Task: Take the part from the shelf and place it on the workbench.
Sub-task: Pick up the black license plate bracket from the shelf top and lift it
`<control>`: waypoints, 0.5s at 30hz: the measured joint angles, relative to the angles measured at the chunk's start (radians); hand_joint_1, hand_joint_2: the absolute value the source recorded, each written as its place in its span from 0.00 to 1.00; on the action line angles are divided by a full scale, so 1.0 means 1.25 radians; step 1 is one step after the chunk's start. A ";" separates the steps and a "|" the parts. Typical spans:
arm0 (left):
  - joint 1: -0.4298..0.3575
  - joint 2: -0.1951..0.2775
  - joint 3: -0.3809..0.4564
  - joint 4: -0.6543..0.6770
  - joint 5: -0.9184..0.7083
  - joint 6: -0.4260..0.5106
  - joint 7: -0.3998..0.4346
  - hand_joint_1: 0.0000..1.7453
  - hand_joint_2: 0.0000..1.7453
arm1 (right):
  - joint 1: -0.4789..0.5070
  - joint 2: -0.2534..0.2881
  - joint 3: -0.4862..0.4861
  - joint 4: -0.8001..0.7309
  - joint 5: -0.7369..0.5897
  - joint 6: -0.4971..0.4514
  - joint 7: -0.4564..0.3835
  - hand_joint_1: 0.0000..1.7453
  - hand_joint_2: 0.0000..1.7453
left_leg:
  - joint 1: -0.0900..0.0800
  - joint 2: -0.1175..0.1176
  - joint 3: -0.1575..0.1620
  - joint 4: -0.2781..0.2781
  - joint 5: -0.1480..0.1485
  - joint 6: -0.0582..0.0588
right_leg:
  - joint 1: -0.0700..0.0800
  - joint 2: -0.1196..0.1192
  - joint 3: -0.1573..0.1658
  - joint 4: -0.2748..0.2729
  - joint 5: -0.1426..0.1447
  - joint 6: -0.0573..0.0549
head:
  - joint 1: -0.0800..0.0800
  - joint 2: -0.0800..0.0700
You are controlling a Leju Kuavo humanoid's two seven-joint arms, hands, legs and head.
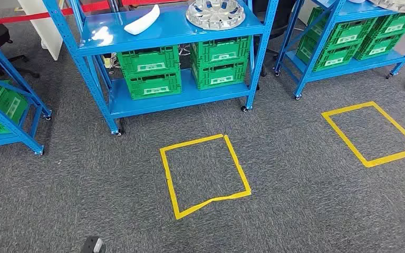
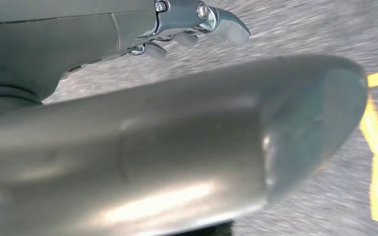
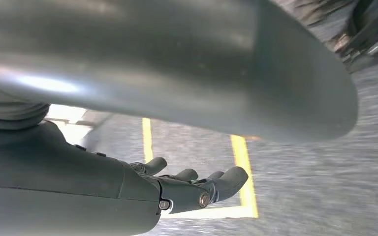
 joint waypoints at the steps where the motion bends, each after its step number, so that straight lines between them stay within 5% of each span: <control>1: 0.010 0.000 0.000 0.014 0.000 0.000 0.000 0.00 0.00 | -0.013 0.001 0.000 -0.014 0.000 0.000 -0.001 0.00 0.00 | 0.000 0.003 0.001 0.000 -0.003 -0.003 | 0.002 0.000 0.001 -0.004 -0.014 -0.004 | 0.000 0.000; 6: 0.109 -0.002 0.000 0.136 0.000 0.000 0.001 0.00 0.00 | -0.113 0.004 0.000 -0.135 0.000 0.000 -0.001 0.00 0.00 | -0.001 0.017 0.014 0.022 -0.010 -0.028 | 0.003 0.006 0.017 -0.016 -0.022 -0.037 | -0.003 0.000; 8: 0.149 -0.002 -0.001 0.193 0.000 0.000 0.001 0.00 0.00 | -0.155 0.004 0.000 -0.192 0.000 0.000 -0.002 0.00 0.00 | 0.001 0.014 -0.032 0.100 -0.019 -0.033 | 0.003 0.011 0.034 -0.020 -0.028 -0.047 | -0.006 0.000; 10: 0.183 0.000 -0.001 0.246 0.000 0.000 0.001 0.00 0.00 | -0.192 0.004 0.000 -0.242 0.000 0.000 -0.002 0.00 0.00 | 0.001 0.012 -0.107 0.205 -0.058 -0.036 | 0.005 0.021 0.044 -0.021 -0.038 -0.053 | -0.008 0.000; 12: 0.211 0.002 -0.001 0.281 0.000 0.000 0.003 0.00 0.00 | -0.213 0.004 0.000 -0.277 0.000 0.000 -0.002 0.00 0.00 | 0.000 0.011 -0.158 0.247 -0.088 -0.033 | 0.008 0.036 0.061 -0.021 -0.051 -0.055 | -0.008 0.000; 13: 0.218 0.003 -0.001 0.290 0.000 0.000 0.003 0.00 0.00 | -0.215 0.004 0.000 -0.285 0.000 0.000 -0.002 0.00 0.00 | -0.002 0.011 -0.165 0.230 -0.080 -0.029 | 0.010 0.041 0.072 -0.021 -0.059 -0.054 | -0.009 0.000; 15: 0.210 0.003 -0.001 0.287 0.000 0.000 0.002 0.00 0.00 | -0.203 0.004 0.000 -0.283 0.000 0.000 -0.001 0.00 0.00 | -0.008 0.010 -0.153 0.138 -0.011 -0.016 | 0.012 0.045 0.094 -0.023 -0.077 -0.053 | -0.011 0.000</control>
